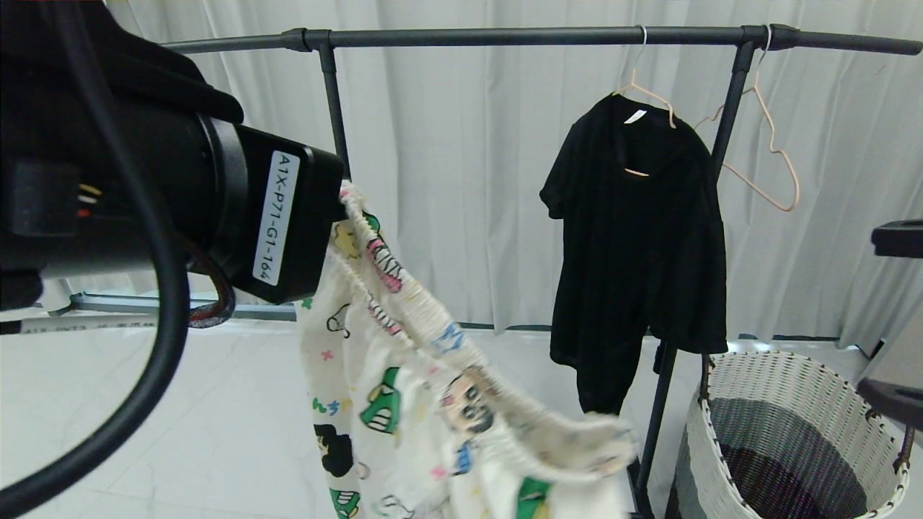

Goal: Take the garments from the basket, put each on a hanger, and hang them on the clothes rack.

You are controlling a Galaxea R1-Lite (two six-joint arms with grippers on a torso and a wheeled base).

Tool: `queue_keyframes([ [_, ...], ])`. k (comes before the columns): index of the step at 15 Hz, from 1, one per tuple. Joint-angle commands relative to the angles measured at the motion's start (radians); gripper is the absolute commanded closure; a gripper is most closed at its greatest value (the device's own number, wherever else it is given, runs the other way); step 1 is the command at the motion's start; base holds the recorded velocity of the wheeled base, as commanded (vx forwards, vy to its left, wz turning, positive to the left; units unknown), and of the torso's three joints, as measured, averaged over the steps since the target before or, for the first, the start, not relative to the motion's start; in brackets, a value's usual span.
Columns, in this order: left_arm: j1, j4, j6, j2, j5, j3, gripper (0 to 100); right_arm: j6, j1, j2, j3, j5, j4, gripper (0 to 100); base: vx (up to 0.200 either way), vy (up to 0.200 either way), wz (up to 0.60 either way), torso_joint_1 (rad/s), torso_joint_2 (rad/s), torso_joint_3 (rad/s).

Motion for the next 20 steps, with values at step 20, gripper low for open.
queue_keyframes([
  [20,0.34,-0.003,0.071,-0.227,0.005,0.319,100,0.046,-0.815,-0.063,0.132,-0.06,0.076,0,0.0,0.0,0.0,0.0,0.0,0.0],
])
